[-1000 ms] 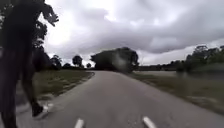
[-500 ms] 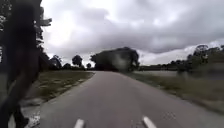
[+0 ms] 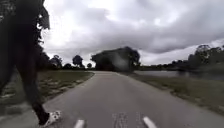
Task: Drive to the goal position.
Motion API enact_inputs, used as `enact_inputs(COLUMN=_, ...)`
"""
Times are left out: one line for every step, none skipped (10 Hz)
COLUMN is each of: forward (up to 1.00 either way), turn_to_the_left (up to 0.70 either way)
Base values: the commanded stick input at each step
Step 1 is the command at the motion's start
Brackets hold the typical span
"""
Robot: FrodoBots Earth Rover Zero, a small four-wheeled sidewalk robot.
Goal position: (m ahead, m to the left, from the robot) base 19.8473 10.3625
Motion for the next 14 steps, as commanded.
enact_inputs(forward=0.7, turn_to_the_left=0.0)
enact_inputs(forward=0.7, turn_to_the_left=0.0)
enact_inputs(forward=0.7, turn_to_the_left=0.0)
enact_inputs(forward=0.7, turn_to_the_left=0.0)
enact_inputs(forward=0.7, turn_to_the_left=0.0)
enact_inputs(forward=0.7, turn_to_the_left=0.0)
enact_inputs(forward=0.7, turn_to_the_left=0.0)
enact_inputs(forward=0.7, turn_to_the_left=0.0)
enact_inputs(forward=0.7, turn_to_the_left=0.0)
enact_inputs(forward=0.7, turn_to_the_left=0.0)
enact_inputs(forward=0.7, turn_to_the_left=0.0)
enact_inputs(forward=0.7, turn_to_the_left=0.0)
enact_inputs(forward=0.7, turn_to_the_left=0.0)
enact_inputs(forward=0.7, turn_to_the_left=0.0)
